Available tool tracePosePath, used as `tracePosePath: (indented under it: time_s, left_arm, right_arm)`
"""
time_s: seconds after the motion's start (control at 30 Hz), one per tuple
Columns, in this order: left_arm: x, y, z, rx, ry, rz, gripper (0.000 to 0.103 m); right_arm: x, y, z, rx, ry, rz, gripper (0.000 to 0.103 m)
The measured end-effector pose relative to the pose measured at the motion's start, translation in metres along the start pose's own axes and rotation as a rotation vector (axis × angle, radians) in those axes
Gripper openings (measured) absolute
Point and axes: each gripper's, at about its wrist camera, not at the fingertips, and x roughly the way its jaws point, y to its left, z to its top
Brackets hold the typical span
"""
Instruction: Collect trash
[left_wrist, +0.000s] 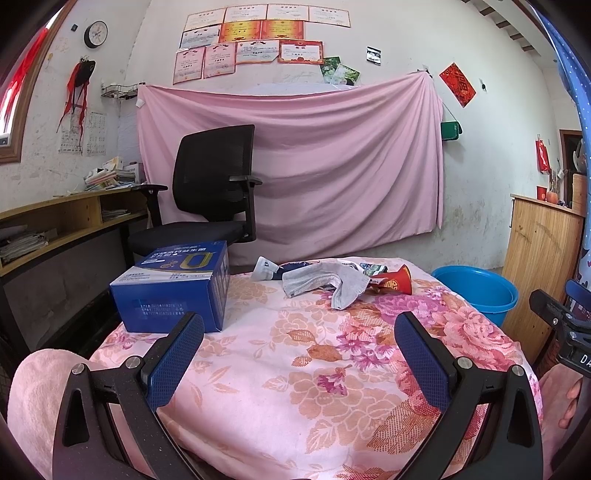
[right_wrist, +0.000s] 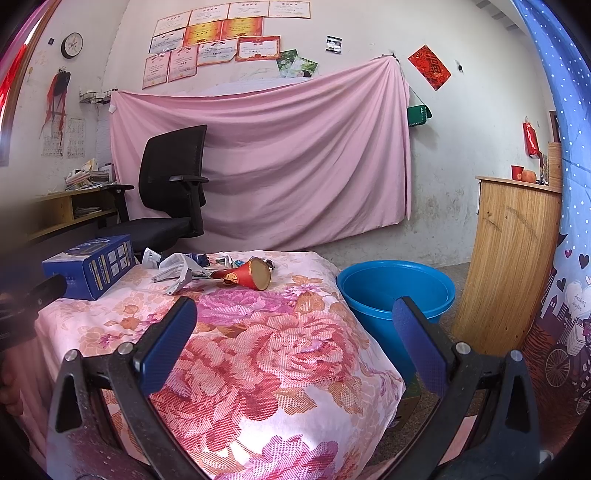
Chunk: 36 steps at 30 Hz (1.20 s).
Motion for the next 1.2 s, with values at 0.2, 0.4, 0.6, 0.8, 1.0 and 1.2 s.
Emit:
tracePosePath:
  time_s: [0.2,0.4,0.6,0.8,1.0,1.2]
  left_arm:
    - [-0.0012,0.0004,-0.0001,0.001,-0.002,-0.001,0.101]
    - [-0.0019,0.001,0.0008,-0.001,-0.002,-0.001,0.101]
    - [-0.0038,0.0021,0.0018,-0.006,-0.005,-0.005,0.101]
    - [-0.0049,0.0025,0.0029,-0.006,-0.006,-0.004,0.101]
    - [-0.0073,0.0038,0.0041,-0.013,-0.007,-0.005,0.101]
    - [-0.008,0.003,0.0046,-0.011,-0.006,-0.003,0.101]
  right_arm:
    - [0.0002,0.0006,0.0001,0.0,0.0,0.0,0.103]
    - [0.0002,0.0009,0.0001,0.001,0.001,0.001,0.103]
    - [-0.0005,-0.0003,0.0006,0.005,0.0,-0.002,0.103]
    - [-0.0002,0.0003,0.0,0.002,0.001,-0.002,0.103]
    - [-0.0008,0.0,-0.0003,0.001,0.001,-0.002,0.103]
    - [-0.0008,0.0001,-0.0003,0.0,0.002,-0.002,0.103]
